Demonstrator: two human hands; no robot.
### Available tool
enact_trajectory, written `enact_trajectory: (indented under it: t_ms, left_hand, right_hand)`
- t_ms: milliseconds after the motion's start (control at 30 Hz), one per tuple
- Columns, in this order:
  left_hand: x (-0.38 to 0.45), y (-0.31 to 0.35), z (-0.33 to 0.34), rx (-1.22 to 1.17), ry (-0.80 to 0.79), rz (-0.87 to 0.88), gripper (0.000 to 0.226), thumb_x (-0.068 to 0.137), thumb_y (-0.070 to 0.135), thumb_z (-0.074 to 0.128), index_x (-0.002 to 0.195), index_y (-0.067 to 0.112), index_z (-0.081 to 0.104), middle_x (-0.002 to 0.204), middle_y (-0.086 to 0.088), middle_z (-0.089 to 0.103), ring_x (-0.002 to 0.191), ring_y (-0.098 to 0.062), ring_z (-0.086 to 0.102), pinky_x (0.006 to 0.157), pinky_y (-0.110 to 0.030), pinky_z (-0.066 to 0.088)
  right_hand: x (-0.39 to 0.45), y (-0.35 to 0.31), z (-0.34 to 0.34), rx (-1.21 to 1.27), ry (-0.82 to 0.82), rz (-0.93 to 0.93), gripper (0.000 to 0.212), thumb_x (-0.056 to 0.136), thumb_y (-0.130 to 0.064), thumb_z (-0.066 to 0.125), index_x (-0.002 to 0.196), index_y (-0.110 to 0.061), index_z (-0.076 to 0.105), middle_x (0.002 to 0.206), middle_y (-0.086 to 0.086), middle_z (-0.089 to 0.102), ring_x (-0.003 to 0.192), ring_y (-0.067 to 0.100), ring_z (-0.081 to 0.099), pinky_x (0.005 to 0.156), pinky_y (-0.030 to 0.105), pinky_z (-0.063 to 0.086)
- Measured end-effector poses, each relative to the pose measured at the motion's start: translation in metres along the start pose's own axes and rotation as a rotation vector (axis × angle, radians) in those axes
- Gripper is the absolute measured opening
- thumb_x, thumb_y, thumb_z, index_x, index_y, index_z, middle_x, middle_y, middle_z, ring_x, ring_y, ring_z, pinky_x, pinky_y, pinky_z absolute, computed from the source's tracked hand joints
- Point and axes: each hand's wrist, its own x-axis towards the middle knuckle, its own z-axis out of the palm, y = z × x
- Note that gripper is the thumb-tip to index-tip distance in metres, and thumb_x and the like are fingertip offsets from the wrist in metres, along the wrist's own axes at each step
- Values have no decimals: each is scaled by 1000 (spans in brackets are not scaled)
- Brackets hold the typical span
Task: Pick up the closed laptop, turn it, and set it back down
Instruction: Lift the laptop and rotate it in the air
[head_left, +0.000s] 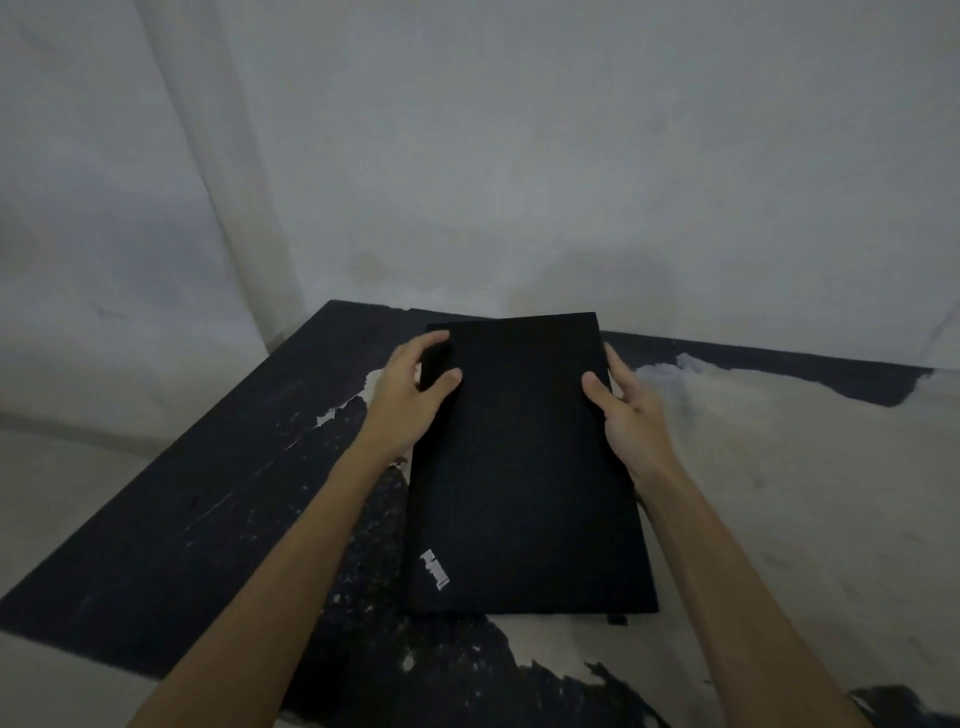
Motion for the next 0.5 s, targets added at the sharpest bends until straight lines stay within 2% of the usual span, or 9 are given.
enact_trajectory:
  t_ms: [67,100,167,200,267,333,400,500]
  left_hand:
    - [16,11,3,127,1,86,47,100,32,62,145,21,53,145,1,48,127,-6,43,106,-24,33]
    - [24,16,3,160,-16,115,47,100,35,61,144,20,54,145,-1,48,128,-9,45,107,-25,32]
    - [41,29,0,215,-68,164,44,100,40,60,140,22,58,143,-1,55,130,-15,52,106,-27,36]
    - [49,34,-3,249,-94,175,40,100,43,59,135,25,64,137,2,63,126,-15,58,104,-29,42]
    - [60,47,-8,369,-161,168,39,99,56,51,112,28,76,111,7,76,104,-14,69,92,-38,55]
    - [66,57,-10,454,-241,166,62,96,68,40,91,20,78,85,-1,76,78,-19,71,78,-48,59]
    - [68,64,-6,421,-318,152,70,95,71,36,88,15,78,79,-8,75,71,-26,70,76,-52,57]
    - [66,78,1,355,-386,125,65,100,65,38,95,16,81,87,-8,77,78,-26,72,82,-49,58]
  right_hand:
    - [-3,-7,-8,-4,-35,-14,54,102,-20,59,154,-30,46,124,-14,69,98,-12,71,79,17,59]
    - [-4,-10,-10,-3,-56,-9,55,102,-20,61,154,-31,47,129,-11,70,104,-5,73,80,19,60]
    - [-5,-16,-16,-3,-89,-8,56,99,-26,64,152,-37,49,142,-5,66,123,11,68,94,32,60]
    - [-5,-17,-19,-17,-107,-18,56,98,-28,65,151,-40,49,145,-5,64,129,16,65,101,39,58]
    - [-5,-23,-25,-36,-126,-29,56,98,-30,66,150,-42,49,148,-5,61,129,18,65,104,45,56]
    - [-4,-27,-28,-68,-150,-37,57,98,-31,66,151,-42,49,150,-4,60,129,19,66,104,45,56]
    - [-1,-31,-30,-102,-183,-56,57,95,-35,68,149,-43,51,151,-4,60,134,22,61,106,46,54]
    - [2,-36,-28,-132,-229,-55,56,96,-31,66,150,-40,51,150,-5,60,135,19,60,108,44,53]
